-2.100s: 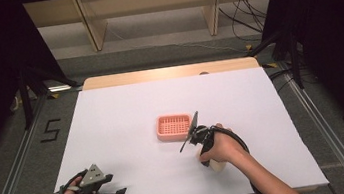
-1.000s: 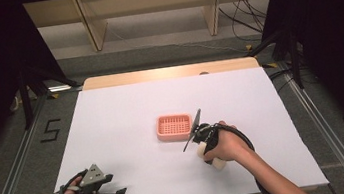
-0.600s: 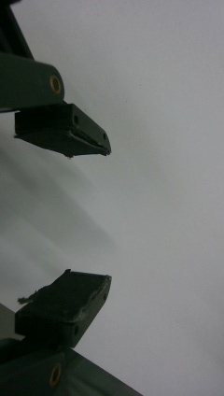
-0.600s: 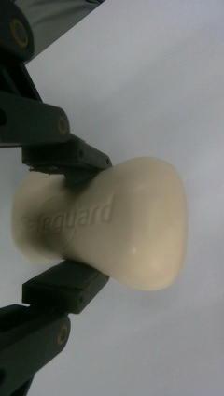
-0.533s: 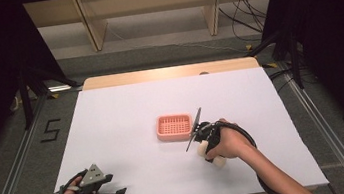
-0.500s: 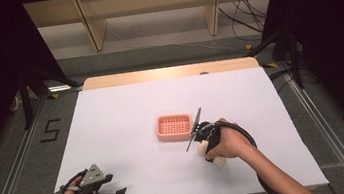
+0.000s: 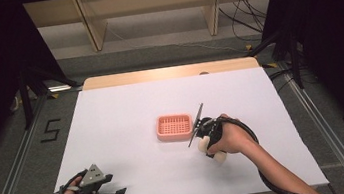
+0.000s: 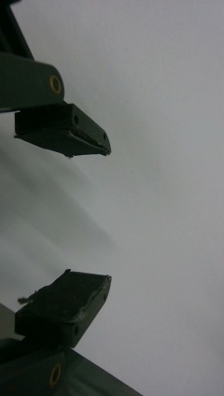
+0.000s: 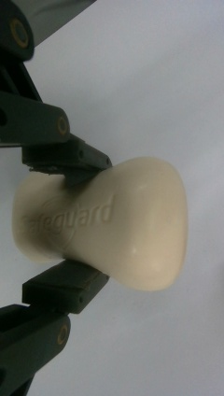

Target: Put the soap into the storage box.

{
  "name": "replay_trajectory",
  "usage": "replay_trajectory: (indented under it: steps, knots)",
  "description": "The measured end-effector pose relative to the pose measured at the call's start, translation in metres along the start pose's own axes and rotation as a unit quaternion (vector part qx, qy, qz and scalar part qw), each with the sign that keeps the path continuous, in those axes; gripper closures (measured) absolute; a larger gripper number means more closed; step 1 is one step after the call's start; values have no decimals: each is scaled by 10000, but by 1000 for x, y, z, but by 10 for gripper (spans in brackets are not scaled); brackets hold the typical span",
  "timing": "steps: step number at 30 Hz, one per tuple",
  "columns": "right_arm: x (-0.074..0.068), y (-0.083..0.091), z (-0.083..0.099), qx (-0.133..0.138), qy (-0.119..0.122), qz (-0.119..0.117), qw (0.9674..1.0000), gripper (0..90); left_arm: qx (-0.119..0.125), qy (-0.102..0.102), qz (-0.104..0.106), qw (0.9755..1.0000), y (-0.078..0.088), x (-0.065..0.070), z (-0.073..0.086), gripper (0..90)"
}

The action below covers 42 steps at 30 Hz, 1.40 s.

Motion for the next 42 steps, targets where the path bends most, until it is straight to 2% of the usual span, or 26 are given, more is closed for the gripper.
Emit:
replay_trajectory:
  steps: [1, 2, 3, 4, 5, 9, 11, 14, 15, 17, 21, 22, 24, 25, 26, 28, 30, 31, 32, 33, 34, 35, 36, 38, 39, 42]
  knots:
    - [0, 0, 0, 0, 0, 0, 10000, 499, 0, 0, 0, 10000, 0, 0, 0, 306]
    - [-3, 0, -1, 23, -104, -27, 9999, 499, -3, 3, 0, 10000, 0, 0, 0, 306]
    - [-2, 0, -2, 45, -60, -29, 10000, 499, -3, -2, -1, 10000, 0, 0, 0, 306]
    - [2, 1, -4, 38, 157, 9, 9999, 499, 0, 28, -1, 10000, 0, 0, 0, 306]
    - [-1, 1, -5, 80, 48, -26, 10000, 500, 11, 52, 3, 10000, 0, 1, 0, 306]
    - [1, 1, -10, 144, 144, -3, 9998, 499, -15, 61, 38, 10000, 1, 1, 1, 306]
    - [1, 2, -10, 123, 76, 41, 9999, 499, 18, 107, 32, 9999, 1, 2, 0, 305]
    - [6, 1, -14, 230, 365, 17, 9991, 499, -1, 87, 30, 10000, 1, 2, 1, 306]
    - [8, 1, -15, 237, 446, 78, 9987, 500, -2, 82, 31, 10000, 1, 2, 1, 305]
    - [10, 1, -16, 228, 529, 95, 9983, 500, -5, -16, 18, 10000, 1, 0, 0, 305]
    - [11, 2, -18, 234, 641, 97, 9976, 500, -2, -46, 11, 10000, 1, -1, 0, 305]
    - [12, 2, -19, 235, 675, 101, 9974, 500, -11, 55, 33, 10000, 1, 1, 1, 305]
    - [12, 3, -19, 239, 695, 140, 9972, 500, -29, 59, 50, 10000, 2, 2, 1, 305]
    - [13, 3, -20, 270, 783, 70, 9965, 499, -8, 102, 39, 9999, 1, 2, 1, 306]
    - [14, 3, -21, 279, 890, 66, 9956, 500, -6, 89, 28, 10000, 1, 2, 1, 306]
    - [14, 4, -22, 277, 891, 53, 9956, 499, -9, 86, 37, 10000, 1, 2, 1, 305]
    - [16, 5, -24, 276, 1008, 47, 9945, 499, -12, 84, 40, 10000, 1, 2, 1, 305]
    - [16, 5, -24, 276, 1008, 47, 9945, 499, -12, 84, 40, 10000, 1, 2, 1, 305]
    - [18, 6, -24, 281, 993, 143, 9946, 500, 14, 117, 32, 9999, 1, 2, 1, 305]
    - [19, 6, -25, 281, 1018, 98, 9944, 500, 14, 117, 32, 9999, 1, 2, 1, 305]
    - [19, 6, -25, 266, 975, 107, 9948, 500, -7, -19, 4, 10000, 1, -1, 1, 305]
    - [20, 6, -26, 267, 996, 140, 9946, 500, -2, -46, -2, 10000, 1, -1, 1, 305]
    - [21, 6, -26, 261, 994, 142, 9946, 500, -29, 178, -6, 9998, 1, 2, 2, 305]
    - [21, 7, -27, 252, 992, 162, 9946, 500, -55, 204, -8, 9998, 1, 2, 3, 305]
    - [21, 7, -28, 258, 981, 175, 9947, 500, -8, -68, 5, 10000, 1, -2, 1, 305]
    - [21, 8, -30, 270, 990, 204, 9945, 500, -7, -48, 4, 10000, 1, -1, 1, 305]
Point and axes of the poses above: each handheld gripper's, and its own axes: y roughly backward along the jaws, z roughly out of its underside, x roughly to its right, the point moved 8 cm from there along -y, roughly forward along the jaws, and after that the axes turned 13 degrees about x, right-handed, at the moved point
